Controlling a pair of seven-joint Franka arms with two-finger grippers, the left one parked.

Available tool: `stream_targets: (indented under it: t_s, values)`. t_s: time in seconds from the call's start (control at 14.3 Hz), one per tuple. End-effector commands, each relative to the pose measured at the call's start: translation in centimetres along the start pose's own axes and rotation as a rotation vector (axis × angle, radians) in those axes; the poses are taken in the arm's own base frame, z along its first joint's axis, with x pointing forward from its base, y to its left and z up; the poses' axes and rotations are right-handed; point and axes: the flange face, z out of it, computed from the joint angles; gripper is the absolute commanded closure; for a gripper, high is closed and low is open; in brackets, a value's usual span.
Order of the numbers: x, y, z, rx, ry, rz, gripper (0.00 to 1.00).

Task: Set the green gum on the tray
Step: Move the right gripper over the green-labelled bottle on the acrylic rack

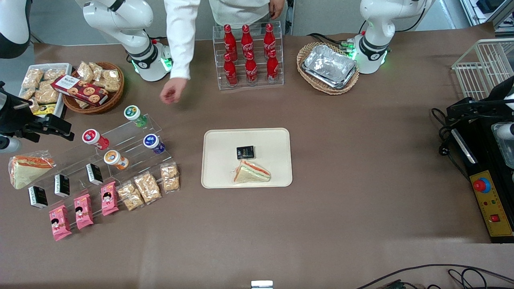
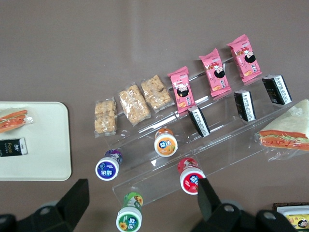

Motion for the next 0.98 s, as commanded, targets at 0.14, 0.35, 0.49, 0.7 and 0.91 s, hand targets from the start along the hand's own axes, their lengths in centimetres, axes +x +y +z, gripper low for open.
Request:
stream_targets:
  t_s: [0.14,0.35,0.49,0.7,0.91]
  values:
    - [0.1,0.7,-0.7,-0.018,0.017,0.000,0.00]
    - [-0.4,0.6,-1.0,-0.010,0.017,-0.038,0.00]
    - [-2.1,0.6,-1.8,-0.013,0.027,-0.091,0.00]
    - [-6.9,0.3,-0.9,-0.015,0.053,-0.100,0.00]
    - [-12.0,-0.2,0.9,-0.017,0.076,-0.107,0.00]
